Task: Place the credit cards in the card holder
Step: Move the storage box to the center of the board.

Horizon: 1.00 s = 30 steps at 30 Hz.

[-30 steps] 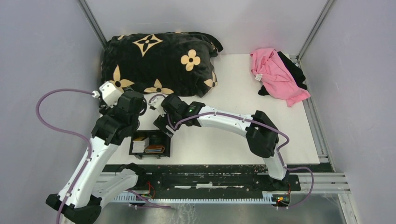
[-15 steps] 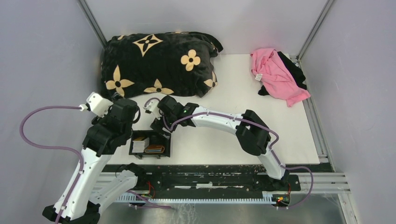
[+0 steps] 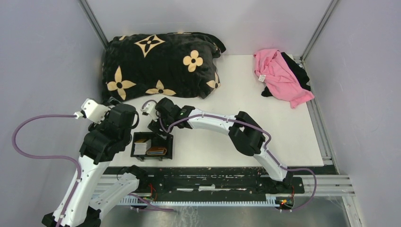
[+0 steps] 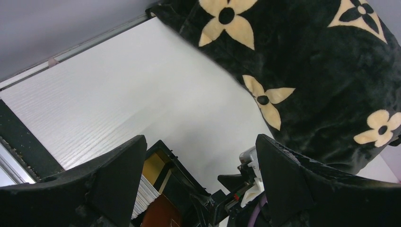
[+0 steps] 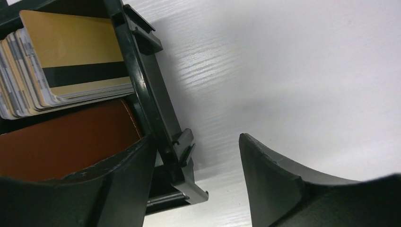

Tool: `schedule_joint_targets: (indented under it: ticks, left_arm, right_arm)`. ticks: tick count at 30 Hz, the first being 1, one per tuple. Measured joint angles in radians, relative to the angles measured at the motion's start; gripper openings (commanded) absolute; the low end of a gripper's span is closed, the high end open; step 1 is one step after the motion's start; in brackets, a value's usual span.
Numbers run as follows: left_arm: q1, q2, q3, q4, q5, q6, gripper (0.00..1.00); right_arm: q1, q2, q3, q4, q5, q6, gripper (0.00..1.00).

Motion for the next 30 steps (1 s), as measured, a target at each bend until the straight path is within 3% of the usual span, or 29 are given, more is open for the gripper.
schedule_joint_targets:
  ticks: [4, 12, 19, 30]
  left_arm:
    - [0.000, 0.002, 0.000, 0.000, -0.011, 0.000, 0.92]
    - [0.000, 0.003, 0.000, 0.000, -0.028, 0.000, 0.92]
    - [0.000, 0.008, -0.002, 0.003, -0.034, 0.000, 0.92]
    - [0.000, 0.032, -0.090, 0.066, -0.031, 0.016, 0.92]
  right_arm:
    - [0.000, 0.028, 0.002, 0.006, -0.012, 0.000, 0.49]
    - [-0.008, 0.035, 0.000, 0.012, -0.035, 0.006, 0.35]
    - [-0.032, 0.029, -0.024, 0.043, -0.051, 0.005, 0.29]
    - [-0.124, -0.032, -0.122, 0.073, -0.034, 0.005, 0.28]
